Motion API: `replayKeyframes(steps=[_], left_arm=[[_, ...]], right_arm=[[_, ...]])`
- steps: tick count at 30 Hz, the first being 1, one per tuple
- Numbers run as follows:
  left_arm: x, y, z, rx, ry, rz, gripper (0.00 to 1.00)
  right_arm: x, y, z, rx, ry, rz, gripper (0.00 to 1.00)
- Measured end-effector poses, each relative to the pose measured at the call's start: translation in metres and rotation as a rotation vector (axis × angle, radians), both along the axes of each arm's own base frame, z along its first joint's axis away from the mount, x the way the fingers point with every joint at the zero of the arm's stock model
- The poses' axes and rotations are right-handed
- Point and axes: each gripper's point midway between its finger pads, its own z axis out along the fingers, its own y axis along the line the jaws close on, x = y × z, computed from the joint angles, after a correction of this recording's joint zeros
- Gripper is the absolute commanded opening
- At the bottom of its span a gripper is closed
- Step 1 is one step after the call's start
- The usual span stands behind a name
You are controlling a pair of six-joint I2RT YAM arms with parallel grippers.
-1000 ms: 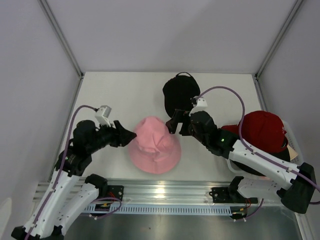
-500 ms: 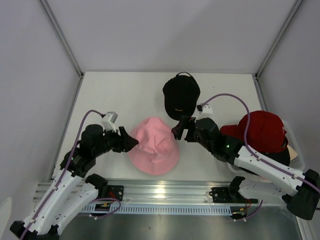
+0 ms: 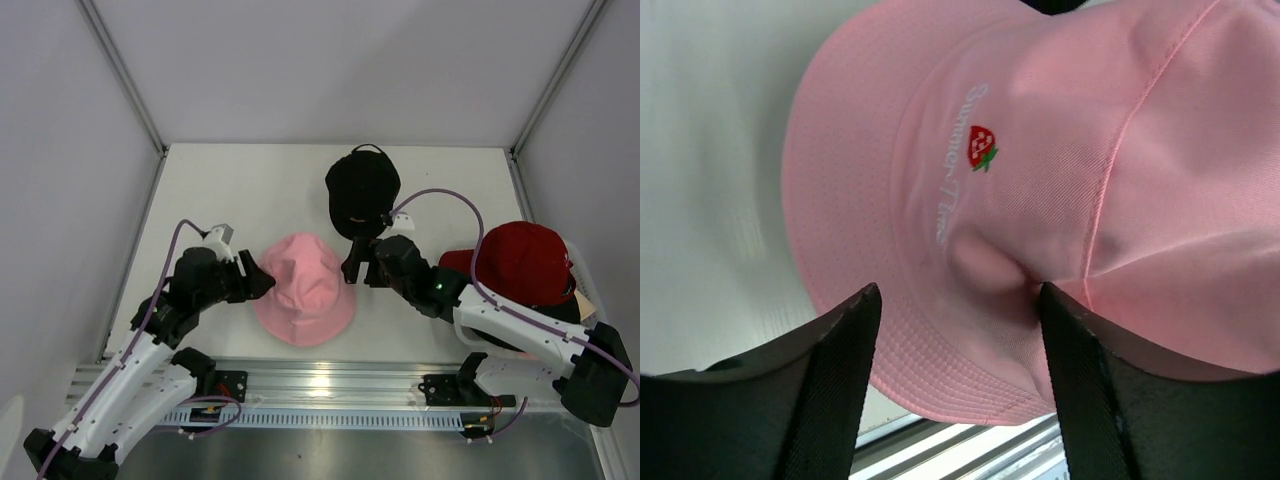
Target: Stack the hats
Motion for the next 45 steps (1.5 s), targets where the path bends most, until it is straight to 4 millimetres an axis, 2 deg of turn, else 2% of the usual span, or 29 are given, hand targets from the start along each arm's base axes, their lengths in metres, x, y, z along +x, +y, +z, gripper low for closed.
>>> replayKeyframes(steps=[3, 4, 5, 7, 9, 11, 12, 13, 14, 15, 18, 22, 25, 29, 32, 36, 42, 45], left_arm=[[-0.004, 0.010, 0.007, 0.008, -0.032, 0.036, 0.78], [-0.007, 0.014, 0.011, 0.009, -0.046, 0.046, 0.86], [-0.009, 0.017, 0.018, 0.011, -0.063, 0.056, 0.89], [-0.012, 0.024, 0.038, 0.009, -0.106, 0.078, 0.96], [-0.011, 0.029, 0.071, -0.012, -0.186, 0.099, 0.99], [-0.009, 0.034, 0.101, -0.031, -0.259, 0.119, 0.99], [-0.007, 0.036, 0.110, -0.032, -0.284, 0.133, 1.00], [-0.006, 0.039, 0.115, -0.027, -0.295, 0.149, 1.00], [-0.003, 0.041, 0.116, -0.018, -0.295, 0.166, 0.99], [0.000, 0.043, 0.114, -0.007, -0.288, 0.178, 0.98], [0.007, 0.042, 0.099, 0.040, -0.223, 0.186, 0.96], [0.008, 0.034, 0.088, 0.037, -0.190, 0.153, 0.96], [0.005, 0.031, 0.091, 0.023, -0.196, 0.135, 0.96], [0.003, 0.031, 0.108, 0.004, -0.228, 0.129, 0.96], [0.000, 0.023, 0.124, -0.040, -0.265, 0.088, 0.94], [-0.002, 0.016, 0.126, -0.061, -0.272, 0.049, 0.93], [0.002, 0.032, 0.117, -0.008, -0.257, 0.132, 0.95], [-0.001, 0.044, 0.121, 0.010, -0.279, 0.178, 0.95]], right_arm=[[0.001, -0.009, 0.007, -0.002, -0.015, -0.015, 0.99], [0.001, -0.013, 0.012, 0.005, -0.025, -0.022, 0.99], [0.003, -0.017, 0.018, 0.014, -0.037, -0.031, 1.00], [0.007, -0.023, 0.031, 0.032, -0.067, -0.041, 0.99], [0.010, -0.027, 0.041, 0.042, -0.095, -0.044, 0.97], [0.010, -0.024, 0.048, 0.046, -0.111, -0.021, 0.90], [0.011, -0.021, 0.049, 0.046, -0.115, -0.005, 0.80], [0.010, -0.018, 0.049, 0.042, -0.115, 0.014, 0.74], [0.011, -0.014, 0.047, 0.036, -0.110, 0.028, 0.68], [0.012, -0.009, 0.045, 0.026, -0.106, 0.043, 0.54], [0.016, 0.009, 0.031, -0.019, -0.065, 0.084, 0.45], [0.011, 0.032, 0.007, -0.067, -0.016, 0.141, 0.46], [0.004, 0.046, -0.009, -0.081, 0.020, 0.172, 0.47], [0.009, 0.066, -0.019, -0.074, 0.047, 0.179, 0.47], [0.014, 0.087, -0.025, -0.051, 0.061, 0.187, 0.48], [0.017, 0.118, -0.034, -0.021, 0.082, 0.204, 0.48], [0.023, 0.162, -0.035, 0.029, 0.081, 0.214, 0.49], [0.022, 0.186, -0.032, 0.062, 0.073, 0.226, 0.50]])
